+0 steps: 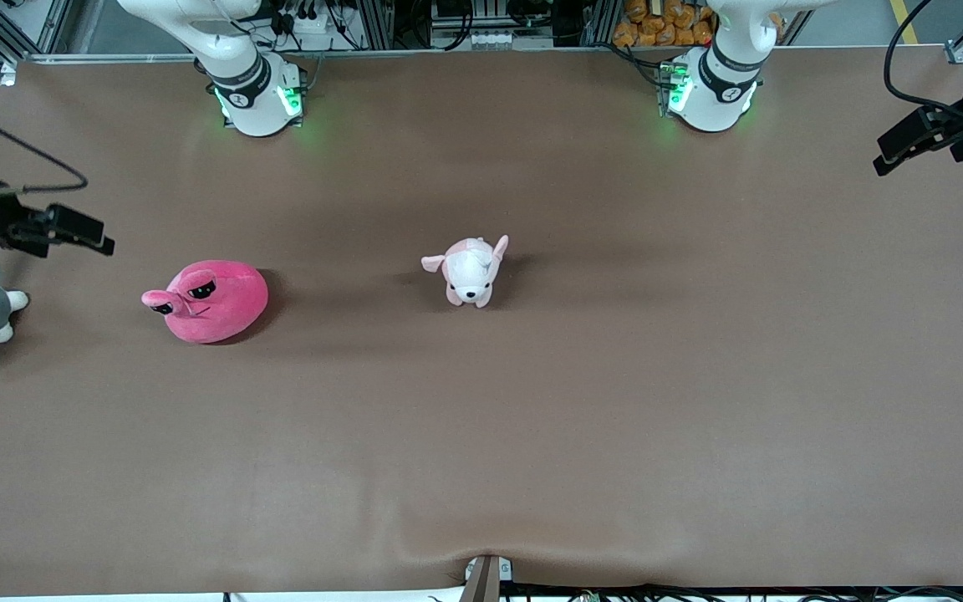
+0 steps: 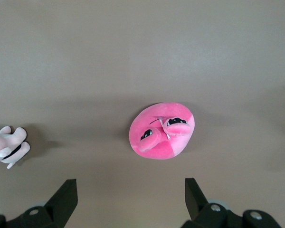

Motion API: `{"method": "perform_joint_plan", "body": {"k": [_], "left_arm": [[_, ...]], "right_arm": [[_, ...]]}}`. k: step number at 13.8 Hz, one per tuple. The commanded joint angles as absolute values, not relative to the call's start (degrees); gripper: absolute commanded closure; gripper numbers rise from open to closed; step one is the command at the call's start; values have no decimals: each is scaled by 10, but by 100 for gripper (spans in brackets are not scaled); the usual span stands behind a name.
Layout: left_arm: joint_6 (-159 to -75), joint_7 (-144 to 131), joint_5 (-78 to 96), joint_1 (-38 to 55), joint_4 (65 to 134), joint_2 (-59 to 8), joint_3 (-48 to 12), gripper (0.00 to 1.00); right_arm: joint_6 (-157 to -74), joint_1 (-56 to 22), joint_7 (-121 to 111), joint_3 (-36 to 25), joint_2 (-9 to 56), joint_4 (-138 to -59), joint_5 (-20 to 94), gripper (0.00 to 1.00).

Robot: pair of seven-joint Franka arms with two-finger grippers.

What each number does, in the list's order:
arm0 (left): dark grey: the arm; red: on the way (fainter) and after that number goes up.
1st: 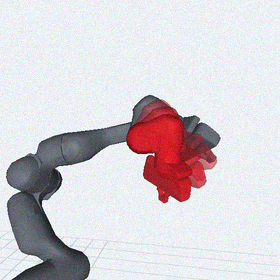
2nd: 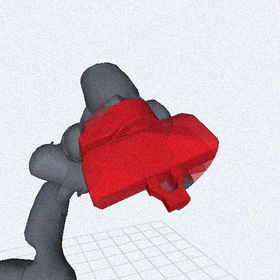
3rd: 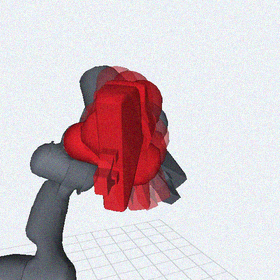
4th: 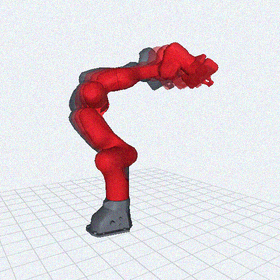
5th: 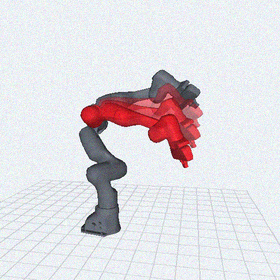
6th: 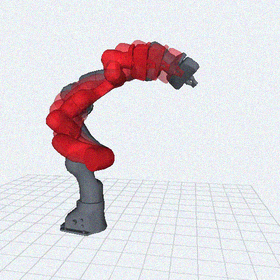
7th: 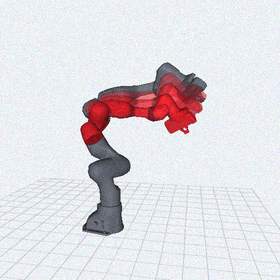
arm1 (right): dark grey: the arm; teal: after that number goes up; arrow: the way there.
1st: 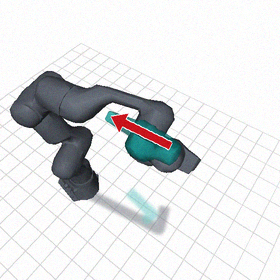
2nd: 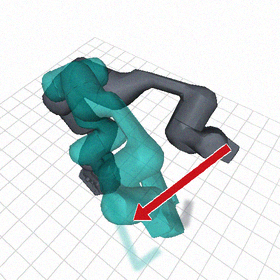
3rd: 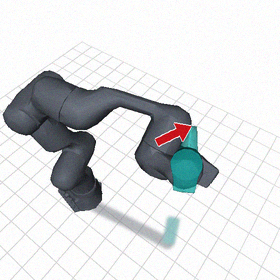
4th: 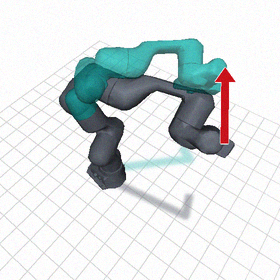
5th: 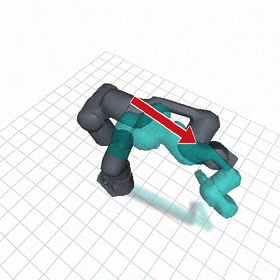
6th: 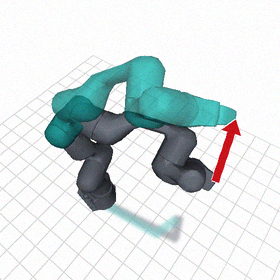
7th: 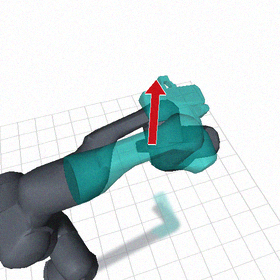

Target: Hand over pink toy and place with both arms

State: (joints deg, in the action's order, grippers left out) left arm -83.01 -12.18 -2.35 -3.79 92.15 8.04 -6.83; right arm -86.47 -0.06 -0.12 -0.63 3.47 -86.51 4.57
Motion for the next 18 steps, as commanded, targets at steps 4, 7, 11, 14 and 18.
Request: {"method": "perform_joint_plan", "body": {"k": [4,7,11,14,18], "left_arm": [[-799,-101,-32,-39,875,67,-72,0],[-799,-98,-30,-42,884,75,-73,0],[-799,-98,-29,-42,897,91,-74,0],[-799,-98,-30,-43,879,86,-67,0],[-798,-100,-31,-42,864,74,-67,0]], "right_arm": [[-896,4,-14,-19,-55,-962,33,0],[-892,-4,-13,-41,-57,-962,33,0],[-890,-3,-13,-40,-58,-962,33,0],[-890,2,-31,-40,-58,-961,30,0],[-858,4,-46,-40,-57,-939,9,0]]}}
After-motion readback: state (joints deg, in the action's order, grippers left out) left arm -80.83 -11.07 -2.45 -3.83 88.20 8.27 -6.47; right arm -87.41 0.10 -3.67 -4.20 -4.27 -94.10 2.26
